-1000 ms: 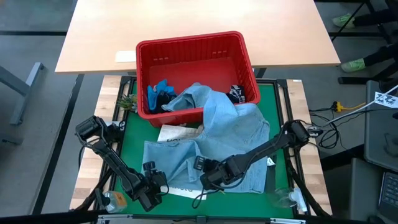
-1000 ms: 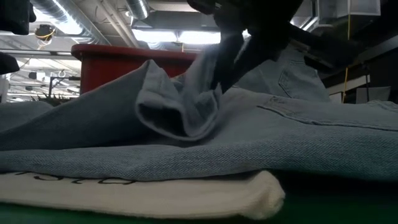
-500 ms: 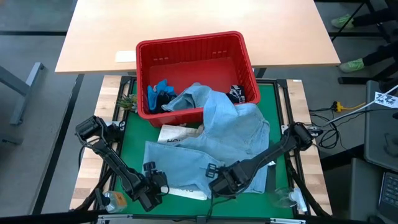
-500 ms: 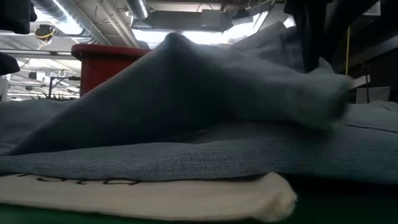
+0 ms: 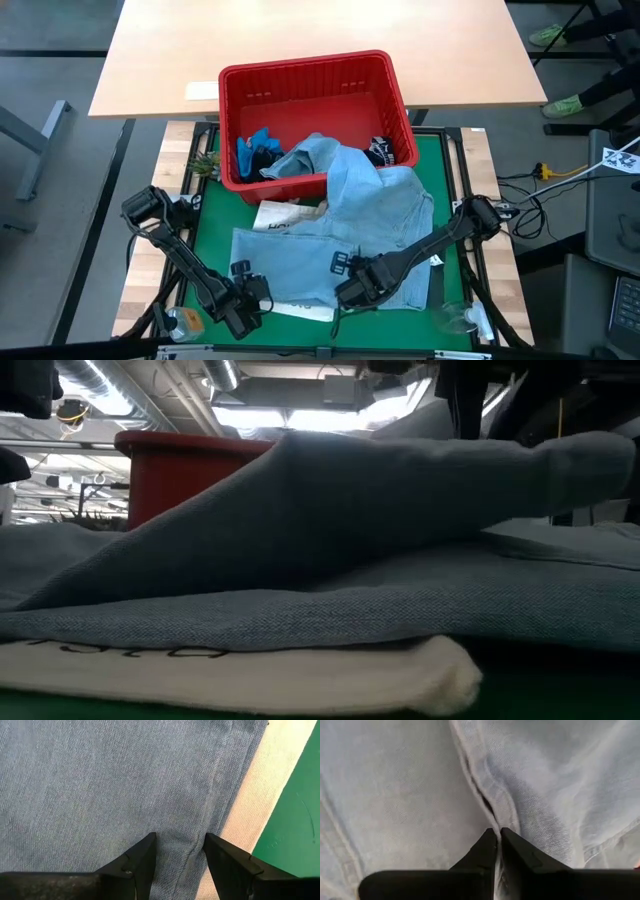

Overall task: Fold Laundry from Bin
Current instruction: Fold the light blue jeans

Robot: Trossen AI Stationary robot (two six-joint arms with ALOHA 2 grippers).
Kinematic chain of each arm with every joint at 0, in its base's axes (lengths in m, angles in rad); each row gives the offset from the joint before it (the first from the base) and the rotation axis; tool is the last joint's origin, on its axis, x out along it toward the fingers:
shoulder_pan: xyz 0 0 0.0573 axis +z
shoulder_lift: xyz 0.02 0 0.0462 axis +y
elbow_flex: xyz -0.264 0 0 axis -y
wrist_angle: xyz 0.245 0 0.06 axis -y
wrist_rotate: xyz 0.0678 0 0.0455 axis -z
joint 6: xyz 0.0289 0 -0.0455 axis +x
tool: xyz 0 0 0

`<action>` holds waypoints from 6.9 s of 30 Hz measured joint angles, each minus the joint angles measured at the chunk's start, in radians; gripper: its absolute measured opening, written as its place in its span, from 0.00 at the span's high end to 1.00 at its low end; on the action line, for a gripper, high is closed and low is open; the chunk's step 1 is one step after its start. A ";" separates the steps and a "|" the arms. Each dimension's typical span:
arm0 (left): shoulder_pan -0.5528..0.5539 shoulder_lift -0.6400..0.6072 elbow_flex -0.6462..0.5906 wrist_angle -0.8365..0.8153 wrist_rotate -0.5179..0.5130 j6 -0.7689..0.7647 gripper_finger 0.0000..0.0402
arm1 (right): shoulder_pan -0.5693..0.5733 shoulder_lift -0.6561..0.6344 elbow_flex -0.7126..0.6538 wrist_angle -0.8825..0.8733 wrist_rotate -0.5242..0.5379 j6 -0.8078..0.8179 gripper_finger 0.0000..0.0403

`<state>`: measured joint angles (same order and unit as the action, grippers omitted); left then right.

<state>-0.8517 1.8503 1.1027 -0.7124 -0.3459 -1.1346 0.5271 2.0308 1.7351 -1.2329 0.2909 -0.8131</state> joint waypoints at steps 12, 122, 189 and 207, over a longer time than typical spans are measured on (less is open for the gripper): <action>-0.001 -0.056 0.000 0.001 0.031 0.019 0.59 | -0.031 0.000 0.000 -0.111 0.099 0.143 0.70; -0.122 -0.253 0.000 -0.155 -0.006 -0.528 0.59 | -0.164 0.098 0.152 -0.178 0.031 0.427 0.62; -0.107 -0.251 -0.032 -0.289 0.063 -0.735 0.99 | -0.036 -0.558 -0.455 -0.004 0.188 0.731 0.62; 0.157 -0.249 0.237 0.092 -0.150 -0.062 1.00 | -0.036 -0.558 -0.455 0.037 0.187 0.730 0.62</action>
<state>-0.6945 1.6018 1.3392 -0.6201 -0.4960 -1.1965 0.4908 1.4727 1.2802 -1.1958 0.4780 -0.0828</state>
